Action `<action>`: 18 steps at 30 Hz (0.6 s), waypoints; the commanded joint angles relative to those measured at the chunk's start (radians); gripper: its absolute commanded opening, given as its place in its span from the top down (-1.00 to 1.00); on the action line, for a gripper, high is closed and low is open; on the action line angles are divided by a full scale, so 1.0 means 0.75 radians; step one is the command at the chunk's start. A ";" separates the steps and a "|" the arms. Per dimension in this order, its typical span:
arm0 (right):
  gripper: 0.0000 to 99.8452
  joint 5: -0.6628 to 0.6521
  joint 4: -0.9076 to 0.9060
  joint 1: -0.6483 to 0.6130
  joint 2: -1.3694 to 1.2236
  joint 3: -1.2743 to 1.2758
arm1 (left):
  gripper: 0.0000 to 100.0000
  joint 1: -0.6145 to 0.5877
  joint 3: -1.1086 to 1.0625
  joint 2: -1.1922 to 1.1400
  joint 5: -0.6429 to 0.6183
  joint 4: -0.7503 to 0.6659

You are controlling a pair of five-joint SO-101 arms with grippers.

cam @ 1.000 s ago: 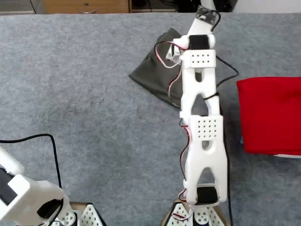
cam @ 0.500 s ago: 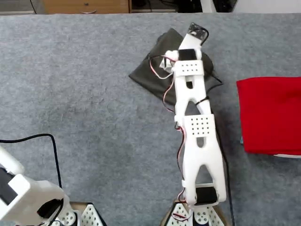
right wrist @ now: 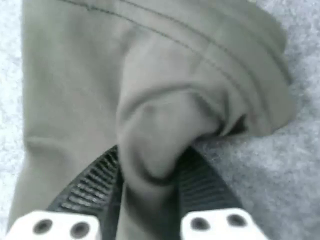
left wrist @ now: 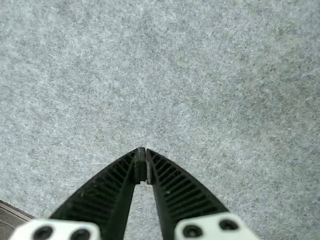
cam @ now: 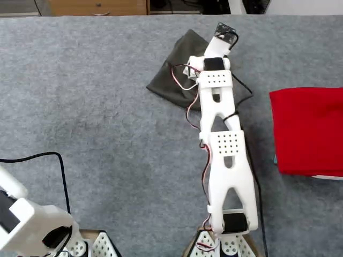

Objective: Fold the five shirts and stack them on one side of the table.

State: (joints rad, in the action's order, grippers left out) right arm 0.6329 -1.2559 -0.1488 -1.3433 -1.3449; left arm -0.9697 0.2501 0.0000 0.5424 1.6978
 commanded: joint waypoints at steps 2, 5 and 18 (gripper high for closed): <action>1.00 -0.125 -0.207 -0.024 0.007 -0.187 | 0.96 0.012 0.000 0.054 0.010 -0.008; 1.00 -0.225 -0.426 -0.038 0.007 -0.400 | 0.96 0.012 0.000 0.054 0.010 -0.006; 1.00 -0.784 -0.710 0.062 0.281 -0.347 | 0.96 0.012 0.000 0.054 0.008 -0.006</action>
State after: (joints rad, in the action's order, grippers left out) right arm 0.1573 -1.7683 -0.1243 -1.2574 -1.6057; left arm -0.9697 0.2501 0.0000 0.5424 1.6978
